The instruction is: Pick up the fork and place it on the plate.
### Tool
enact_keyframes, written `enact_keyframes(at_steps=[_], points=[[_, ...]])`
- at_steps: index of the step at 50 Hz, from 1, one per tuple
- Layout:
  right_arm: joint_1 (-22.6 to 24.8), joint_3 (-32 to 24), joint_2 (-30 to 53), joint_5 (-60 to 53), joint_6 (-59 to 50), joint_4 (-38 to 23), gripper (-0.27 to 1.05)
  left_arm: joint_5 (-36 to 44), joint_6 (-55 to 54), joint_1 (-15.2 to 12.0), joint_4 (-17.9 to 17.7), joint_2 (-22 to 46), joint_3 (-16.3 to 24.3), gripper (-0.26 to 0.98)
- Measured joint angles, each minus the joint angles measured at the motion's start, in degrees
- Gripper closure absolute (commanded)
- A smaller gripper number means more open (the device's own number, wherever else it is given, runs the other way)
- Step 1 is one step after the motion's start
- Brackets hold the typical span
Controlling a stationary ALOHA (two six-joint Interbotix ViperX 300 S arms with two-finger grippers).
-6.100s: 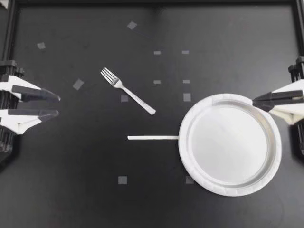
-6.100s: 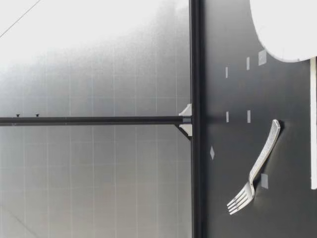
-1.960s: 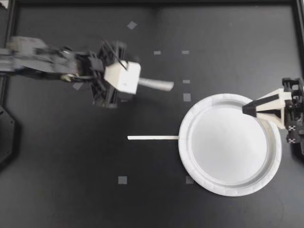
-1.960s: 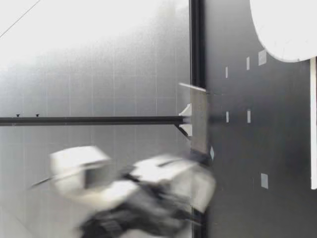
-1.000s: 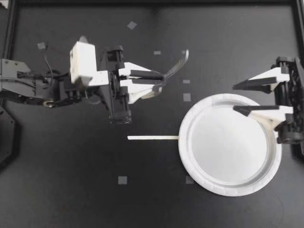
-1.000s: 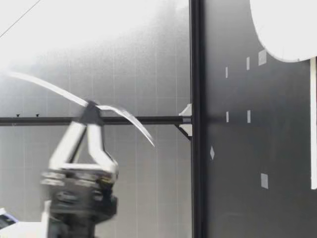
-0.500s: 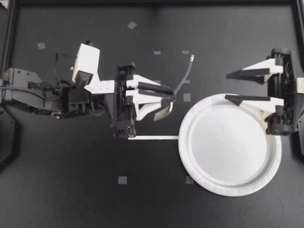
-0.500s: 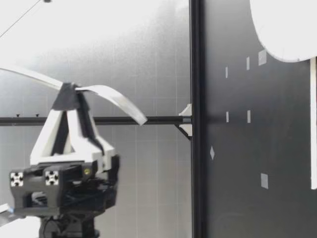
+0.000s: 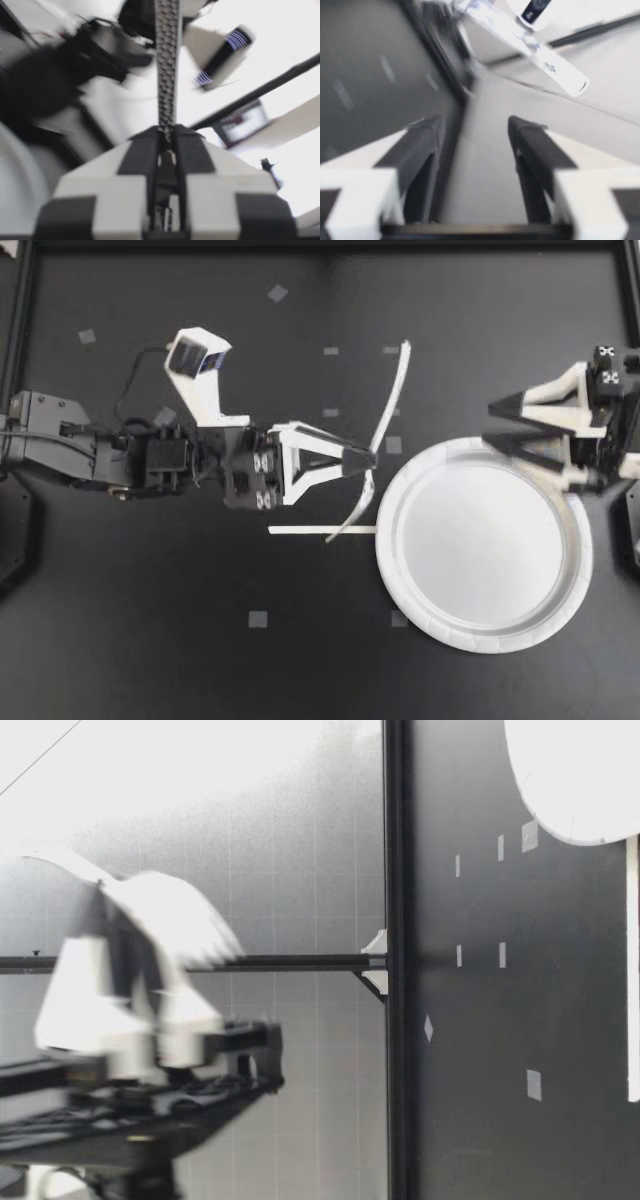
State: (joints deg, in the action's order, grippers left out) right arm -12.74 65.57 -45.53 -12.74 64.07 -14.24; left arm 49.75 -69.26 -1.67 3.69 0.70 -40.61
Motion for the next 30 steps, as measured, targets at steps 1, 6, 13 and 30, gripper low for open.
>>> enact_keyframes(at_steps=[1, 6, 13, 30], points=[[0.0, 0.0, 0.0, 0.0, 0.0, 0.0, 0.22, 0.0, 0.0, 0.0, 0.0, 0.0, 0.0, 0.76], [-4.7, 0.0, 0.4, 0.1, 15.5, -0.1, 0.22, -0.3, -7.1, 0.9, 0.6, 1.8, 1.5, 0.76], [-8.1, 0.0, 1.0, -1.8, 32.7, 0.1, 0.22, -3.8, -12.0, 3.1, 1.2, 4.6, 3.6, 0.76], [-3.2, 2.5, 5.7, -7.6, 28.7, 0.4, 0.22, -8.3, -13.1, 2.5, 1.3, 5.6, 6.4, 0.76]])
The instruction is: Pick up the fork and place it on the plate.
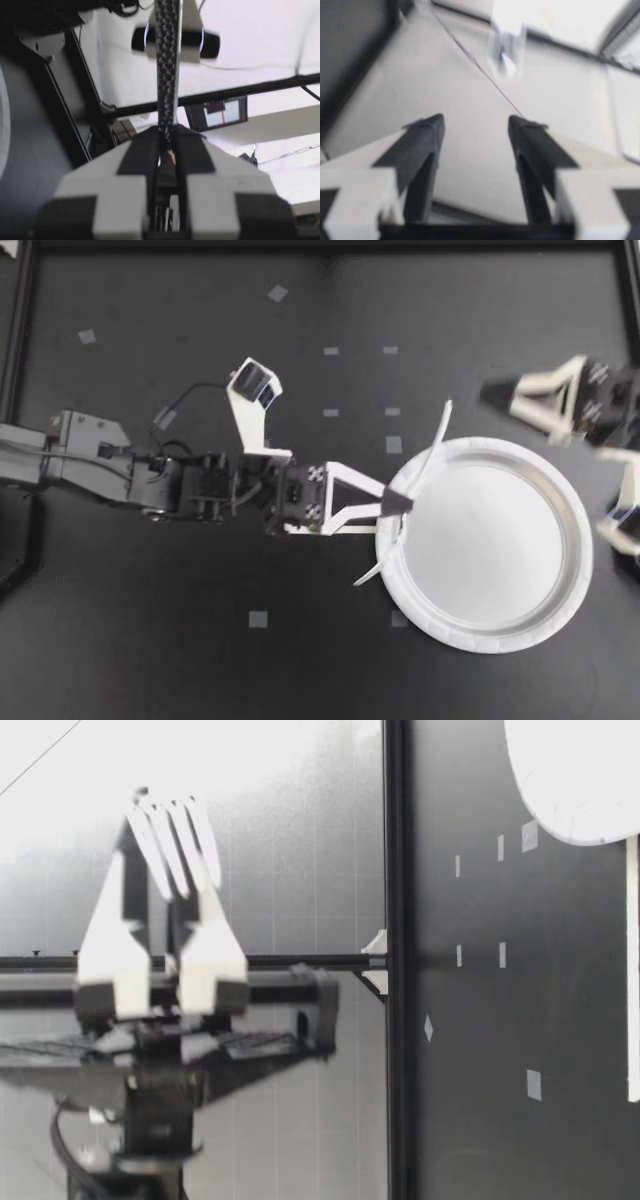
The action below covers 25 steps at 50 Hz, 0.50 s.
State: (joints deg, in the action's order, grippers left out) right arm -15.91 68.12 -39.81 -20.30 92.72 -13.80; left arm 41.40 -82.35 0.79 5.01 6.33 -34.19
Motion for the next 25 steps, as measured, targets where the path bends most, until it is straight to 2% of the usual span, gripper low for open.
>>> enact_keyframes(at_steps=[7, 25], points=[[1.9, 0.0, 3.3, -3.3, -0.4, 0.2, 0.22, 0.0, 0.0, -1.2, 0.7, 1.2, 1.7, 0.76], [2.0, -0.7, 5.0, -6.3, -0.4, 0.4, 0.22, -0.7, -1.2, -1.0, 1.3, 2.5, 2.4, 0.76]])
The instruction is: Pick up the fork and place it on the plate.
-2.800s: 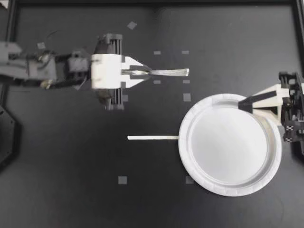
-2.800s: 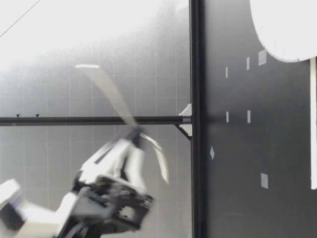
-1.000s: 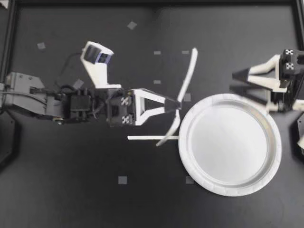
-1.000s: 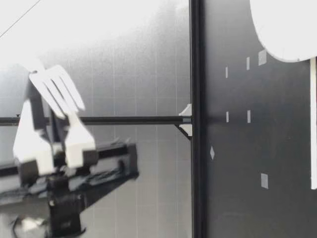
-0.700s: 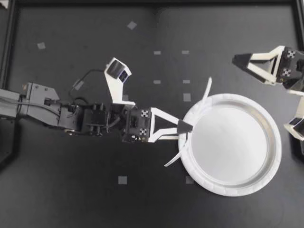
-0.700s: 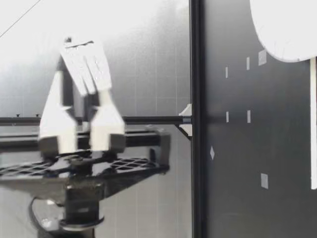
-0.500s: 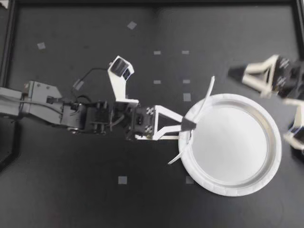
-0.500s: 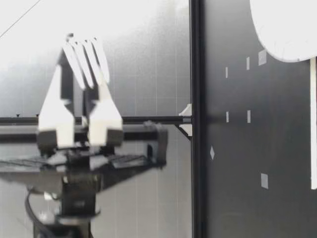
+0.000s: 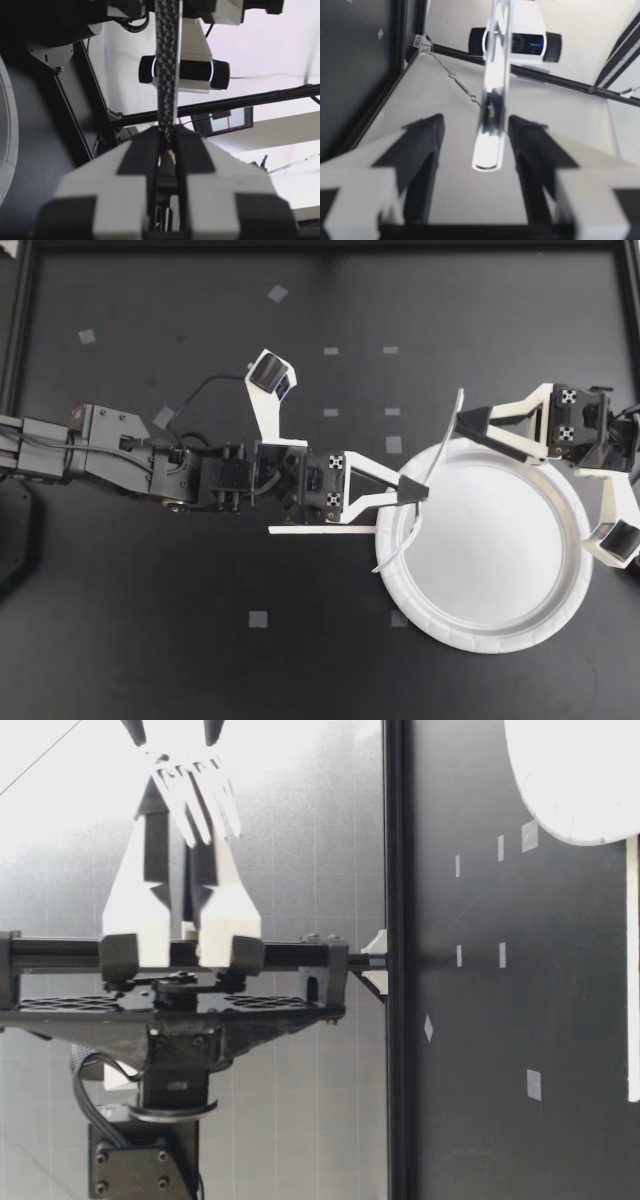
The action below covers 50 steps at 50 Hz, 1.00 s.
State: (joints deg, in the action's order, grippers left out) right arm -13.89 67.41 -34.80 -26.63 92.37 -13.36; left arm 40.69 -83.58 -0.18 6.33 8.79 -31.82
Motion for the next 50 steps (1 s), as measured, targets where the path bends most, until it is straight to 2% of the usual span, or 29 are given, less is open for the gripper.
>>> enact_keyframes(at_steps=[11, 19, 27, 35, 41, 46, 50], points=[[0.0, 0.0, -1.0, -0.1, -0.1, 0.1, 0.24, -0.2, -0.4, 0.7, -0.1, 1.0, 0.2, 0.76], [0.1, 0.4, -0.7, 0.2, -0.1, 0.1, 0.32, -0.2, -0.4, 1.3, -0.1, 1.6, 0.9, 0.76], [0.0, 0.4, 0.6, 2.1, -0.2, 0.1, 0.48, -0.2, -0.4, 1.5, 0.0, 1.8, 1.8, 0.76], [0.1, 0.1, 2.1, 3.7, -2.2, 1.6, 0.72, -0.3, -0.3, 1.4, 0.0, 2.0, 1.9, 0.76], [0.1, -0.1, 2.1, 3.8, -2.7, 2.6, 0.80, -0.3, 0.1, 1.2, 0.0, 2.1, 1.8, 0.75], [0.1, -0.1, 2.1, 3.9, -2.7, 2.9, 0.80, -0.3, 0.5, 1.2, -0.1, 2.0, 1.8, 0.69], [0.1, -0.1, 2.1, 4.0, -2.7, 2.9, 0.80, -0.1, 2.6, 1.1, 0.9, 2.1, 1.8, 0.58]])
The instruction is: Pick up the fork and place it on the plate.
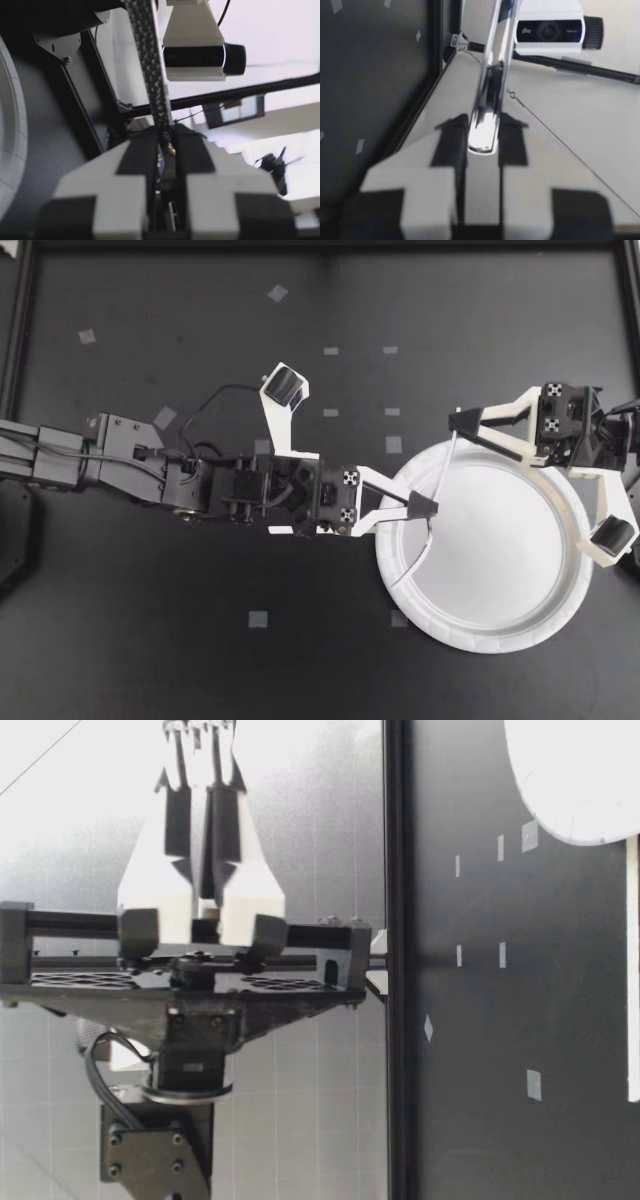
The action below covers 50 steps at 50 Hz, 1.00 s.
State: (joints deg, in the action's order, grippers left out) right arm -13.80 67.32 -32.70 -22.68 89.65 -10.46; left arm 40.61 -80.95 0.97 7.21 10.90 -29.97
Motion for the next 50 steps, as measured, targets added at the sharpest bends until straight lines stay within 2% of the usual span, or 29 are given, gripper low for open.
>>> enact_keyframes(at_steps=[11, 15, 21, 24, 26, 27, 28, 29, 31, 32, 33, 34, 35, 36, 38, 39, 41, 42, 45, 46, 50], points=[[0.4, -0.1, -0.1, 0.5, -0.7, 0.4, 0.80, 0.4, 3.7, -0.1, 1.4, -0.2, 0.1, 0.05], [0.4, -0.1, 0.3, 1.1, -1.7, 1.1, 0.80, 0.6, 4.2, -0.1, 1.7, -0.1, -0.2, -0.08], [0.4, -0.1, 0.0, 1.6, -3.8, 1.7, 0.80, 0.4, 4.6, -0.8, 1.8, -0.5, -1.0, -0.06], [0.3, -0.1, -0.5, 1.9, -6.3, 1.8, 0.80, -1.5, 6.7, -2.4, 2.9, -1.7, -2.5, -0.06], [0.4, 0.2, -1.7, 2.4, -8.7, 1.9, 0.80, -1.5, 6.7, -2.4, 2.9, -1.7, -2.5, -0.05], [0.4, 0.2, -1.7, 2.4, -8.7, 1.9, 0.80, -3.3, 9.5, -3.7, 4.8, -2.9, -3.8, -0.05], [0.4, 0.2, -1.7, 2.4, -8.7, 1.9, 0.80, -3.3, 9.5, -3.7, 4.8, -2.9, -3.8, -0.05], [0.3, 0.4, -3.0, 3.3, -11.2, 2.2, 0.80, -5.9, 13.6, -5.4, 7.6, -5.0, -5.0, -0.05], [0.3, 0.9, -4.9, 5.4, -14.7, 3.3, 0.80, -5.9, 13.6, -5.4, 7.6, -5.0, -5.0, -0.05], [0.3, 0.9, -4.9, 5.4, -14.7, 3.3, 0.80, -9.5, 17.9, -6.9, 9.7, -7.5, -6.2, -0.05], [0.3, 0.9, -4.9, 5.4, -14.7, 3.3, 0.80, -9.5, 17.9, -6.9, 9.7, -7.5, -6.2, -0.05], [0.4, 1.1, -7.5, 9.0, -18.9, 5.0, 0.80, -13.2, 22.2, -7.9, 10.7, -10.1, -7.0, -0.05], [0.4, 1.1, -7.5, 9.0, -18.9, 5.0, 0.80, -13.2, 22.2, -7.9, 10.7, -10.1, -7.0, -0.05], [0.4, 1.1, -10.2, 14.7, -23.1, 6.9, 0.80, -16.7, 26.5, -8.2, 11.0, -12.3, -7.6, -0.05], [0.4, 1.1, -10.2, 14.7, -23.1, 6.9, 0.80, -16.7, 26.5, -8.2, 11.0, -12.3, -7.6, -0.05], [0.4, 1.1, -12.8, 22.2, -27.2, 8.0, 0.80, -19.8, 30.8, -7.9, 11.3, -14.8, -7.9, -0.05], [0.4, 1.1, -12.8, 22.2, -27.2, 8.0, 0.80, -19.8, 30.8, -7.9, 11.3, -14.8, -7.9, -0.05], [0.4, 1.1, -14.7, 29.9, -30.3, 8.6, 0.80, -21.5, 33.7, -7.8, 11.3, -16.9, -8.3, -0.05], [0.4, 1.1, -16.1, 35.8, -32.2, 8.7, 0.80, -22.1, 35.7, -7.8, 11.2, -18.4, -8.6, -0.05], [0.4, 1.1, -17.9, 41.8, -33.8, 8.7, 0.80, -22.1, 35.7, -7.8, 11.2, -18.4, -8.6, -0.05], [0.4, 1.1, -19.2, 45.6, -34.5, 8.4, 0.80, -22.1, 37.7, -7.8, 11.3, -20.1, -9.0, -0.05]])
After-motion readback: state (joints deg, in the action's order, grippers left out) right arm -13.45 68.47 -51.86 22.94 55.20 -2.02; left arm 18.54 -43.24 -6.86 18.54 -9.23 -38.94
